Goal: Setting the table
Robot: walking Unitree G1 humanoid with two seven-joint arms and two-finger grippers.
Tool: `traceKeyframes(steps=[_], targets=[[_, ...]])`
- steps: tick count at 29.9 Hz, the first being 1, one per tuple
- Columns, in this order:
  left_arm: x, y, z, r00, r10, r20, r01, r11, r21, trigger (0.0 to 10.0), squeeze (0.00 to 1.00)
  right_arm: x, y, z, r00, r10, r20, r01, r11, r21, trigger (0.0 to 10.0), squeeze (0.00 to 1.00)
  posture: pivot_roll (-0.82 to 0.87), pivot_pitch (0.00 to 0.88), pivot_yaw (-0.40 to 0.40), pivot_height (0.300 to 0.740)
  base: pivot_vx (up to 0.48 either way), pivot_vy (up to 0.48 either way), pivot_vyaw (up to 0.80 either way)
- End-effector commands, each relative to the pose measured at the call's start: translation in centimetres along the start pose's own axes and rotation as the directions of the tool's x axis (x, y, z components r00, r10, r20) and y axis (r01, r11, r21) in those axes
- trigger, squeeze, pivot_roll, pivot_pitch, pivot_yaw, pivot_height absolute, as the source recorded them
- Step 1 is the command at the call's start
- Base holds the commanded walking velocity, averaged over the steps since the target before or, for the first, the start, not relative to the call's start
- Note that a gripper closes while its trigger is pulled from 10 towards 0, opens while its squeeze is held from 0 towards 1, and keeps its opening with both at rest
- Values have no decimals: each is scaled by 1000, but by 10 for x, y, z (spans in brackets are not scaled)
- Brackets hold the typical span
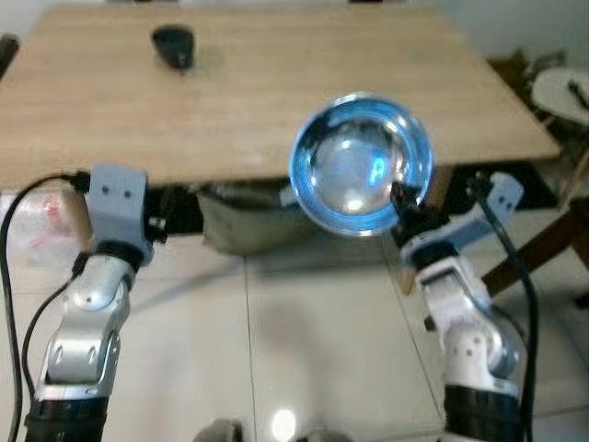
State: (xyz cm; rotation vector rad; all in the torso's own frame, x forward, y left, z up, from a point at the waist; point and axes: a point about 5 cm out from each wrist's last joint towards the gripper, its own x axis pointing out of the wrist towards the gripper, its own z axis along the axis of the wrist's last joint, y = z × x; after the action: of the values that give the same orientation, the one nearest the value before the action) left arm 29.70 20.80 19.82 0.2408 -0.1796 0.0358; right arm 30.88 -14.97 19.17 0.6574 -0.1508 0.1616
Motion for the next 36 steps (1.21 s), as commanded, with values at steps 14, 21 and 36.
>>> traceKeyframes(steps=[14, 21, 36], targets=[[-7, -1, -3, 1000, 22, -8, -21, 999, 39, 10000, 494, -4, 25, -15, 982, 169, -90, -167, 986, 24, 10000, 0, -79, 84, 22, 740, 465, 0, 0], [-12, -1, -1, 999, 35, 7, -35, 997, 64, 10000, 498, -7, 34, -25, 967, 219, -130, -213, 975, 61, 10000, 0, -68, 91, 17, 740, 465, 0, 635], [-11, -5, -1, 1000, 26, 6, -27, 998, 54, 10000, 482, -3, 18, -19, 987, 120, -104, -115, 992, 57, 10000, 0, -69, 96, 21, 740, 462, 0, 318]])
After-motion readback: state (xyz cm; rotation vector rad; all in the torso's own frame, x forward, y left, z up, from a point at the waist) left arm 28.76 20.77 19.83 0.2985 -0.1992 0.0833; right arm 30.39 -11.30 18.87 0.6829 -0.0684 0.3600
